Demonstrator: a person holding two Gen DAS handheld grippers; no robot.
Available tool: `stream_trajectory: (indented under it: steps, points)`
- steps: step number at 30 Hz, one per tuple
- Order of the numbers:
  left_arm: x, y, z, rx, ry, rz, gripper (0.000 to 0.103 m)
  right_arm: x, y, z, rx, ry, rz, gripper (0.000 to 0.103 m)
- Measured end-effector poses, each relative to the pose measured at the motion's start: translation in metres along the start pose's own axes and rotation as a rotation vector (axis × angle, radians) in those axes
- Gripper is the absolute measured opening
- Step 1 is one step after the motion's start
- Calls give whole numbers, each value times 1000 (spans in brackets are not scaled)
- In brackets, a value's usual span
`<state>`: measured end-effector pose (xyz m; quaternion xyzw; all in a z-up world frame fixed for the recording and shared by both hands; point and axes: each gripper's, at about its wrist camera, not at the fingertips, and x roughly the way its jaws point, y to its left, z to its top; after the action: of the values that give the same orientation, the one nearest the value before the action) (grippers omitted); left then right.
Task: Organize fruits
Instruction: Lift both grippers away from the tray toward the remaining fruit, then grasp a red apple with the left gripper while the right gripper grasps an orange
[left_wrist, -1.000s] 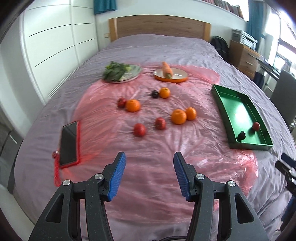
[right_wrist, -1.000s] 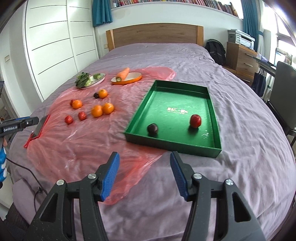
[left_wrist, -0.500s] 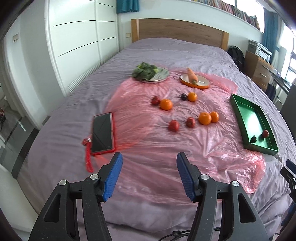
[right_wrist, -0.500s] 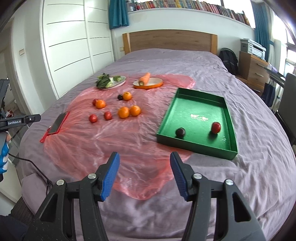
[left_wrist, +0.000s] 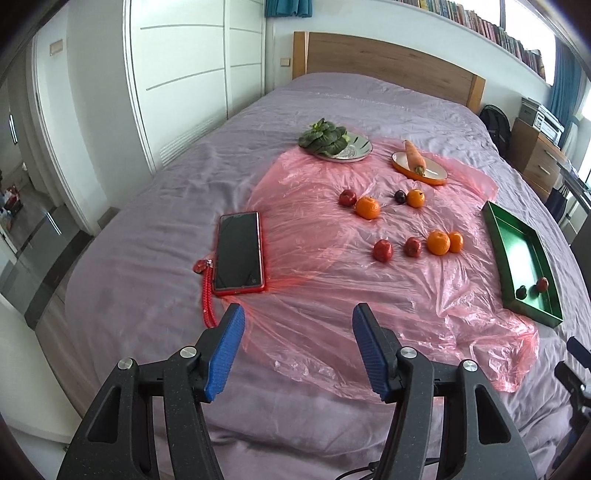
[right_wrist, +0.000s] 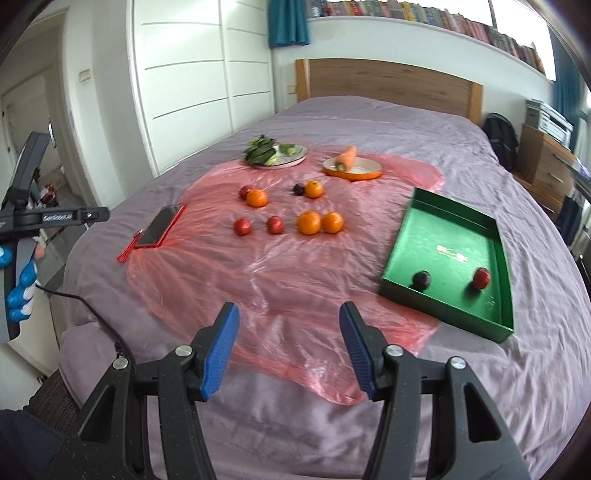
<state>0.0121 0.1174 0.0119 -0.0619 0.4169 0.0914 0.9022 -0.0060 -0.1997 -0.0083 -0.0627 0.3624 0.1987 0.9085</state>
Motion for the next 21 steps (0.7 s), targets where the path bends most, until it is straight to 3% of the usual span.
stream_trajectory:
  steps: [21]
  points:
    - [117,-68,42,90,122,-126,55,116,-33,52,-77,135,34,102]
